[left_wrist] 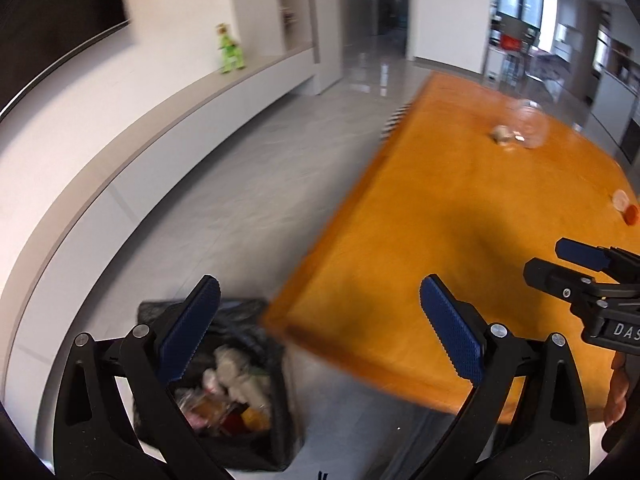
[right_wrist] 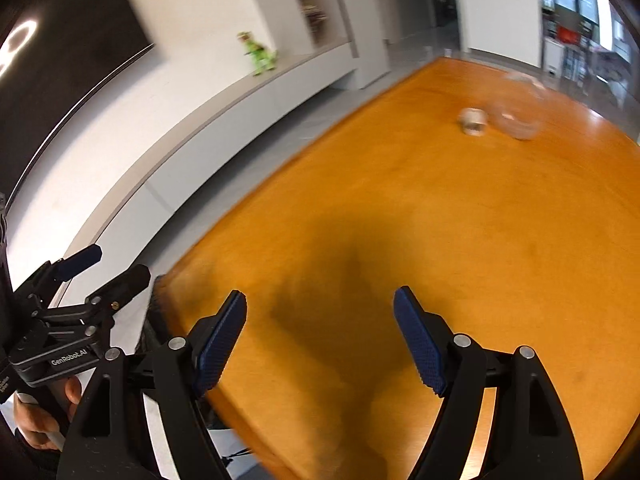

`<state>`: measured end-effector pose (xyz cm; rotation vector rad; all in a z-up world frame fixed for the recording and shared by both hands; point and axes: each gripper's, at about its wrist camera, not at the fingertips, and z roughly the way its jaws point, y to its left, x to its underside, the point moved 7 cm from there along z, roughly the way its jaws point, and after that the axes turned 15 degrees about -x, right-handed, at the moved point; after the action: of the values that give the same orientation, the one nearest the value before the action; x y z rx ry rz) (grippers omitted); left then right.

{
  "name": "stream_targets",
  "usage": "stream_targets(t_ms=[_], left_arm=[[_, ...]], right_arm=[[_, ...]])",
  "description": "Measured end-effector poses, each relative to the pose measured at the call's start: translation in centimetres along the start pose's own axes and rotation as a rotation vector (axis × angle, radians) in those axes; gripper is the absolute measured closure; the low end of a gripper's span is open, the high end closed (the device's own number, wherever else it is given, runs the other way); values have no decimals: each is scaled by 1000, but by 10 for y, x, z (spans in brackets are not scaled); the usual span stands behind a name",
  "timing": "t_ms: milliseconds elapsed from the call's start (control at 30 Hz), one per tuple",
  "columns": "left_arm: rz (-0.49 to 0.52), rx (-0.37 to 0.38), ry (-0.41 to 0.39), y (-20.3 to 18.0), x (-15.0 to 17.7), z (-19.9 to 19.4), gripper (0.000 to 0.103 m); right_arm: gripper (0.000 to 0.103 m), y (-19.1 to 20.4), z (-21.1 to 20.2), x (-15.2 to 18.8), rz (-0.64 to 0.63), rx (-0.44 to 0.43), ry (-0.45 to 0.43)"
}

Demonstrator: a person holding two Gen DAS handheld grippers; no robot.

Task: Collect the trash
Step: 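Move both open tools back toward the table, then grasp the red lid with the right gripper while the left grasps the clear plastic cup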

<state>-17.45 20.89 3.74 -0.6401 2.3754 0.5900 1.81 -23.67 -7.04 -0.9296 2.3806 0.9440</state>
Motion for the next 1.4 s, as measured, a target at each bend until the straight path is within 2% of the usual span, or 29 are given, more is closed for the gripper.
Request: stream_targets(t_ms=[200, 467, 567, 767, 933, 1067, 1133, 1167, 1400], left_arm=[[146, 123, -25, -111, -33, -2, 6], [343, 280, -83, -255, -66, -23, 6], [384, 332, -87, -294, -77, -28, 6], [477, 388, -63, -373, -89, -28, 6], [519, 420, -45, -414, -91, -42, 6], [580, 429, -80, -449, -96, -50, 6], [604, 427, -88, -468, -101, -48, 6], [620, 435, -89, -480, -101, -47, 6], [695, 465, -103, -536, -104, -43, 6]], right_arm=[[26, -95, -51, -1, 125, 113, -58], [26, -211, -126, 2, 286, 283, -162], [27, -255, -153, 5, 352, 350, -191], [34, -331, -196, 14, 476, 452, -214], [36, -370, -203, 11, 530, 488, -214], [40, -390, -192, -6, 533, 517, -206], [50, -397, -190, -10, 532, 518, -201], [68, -400, -190, -11, 526, 510, -197], [69, -419, -208, -5, 557, 534, -217]])
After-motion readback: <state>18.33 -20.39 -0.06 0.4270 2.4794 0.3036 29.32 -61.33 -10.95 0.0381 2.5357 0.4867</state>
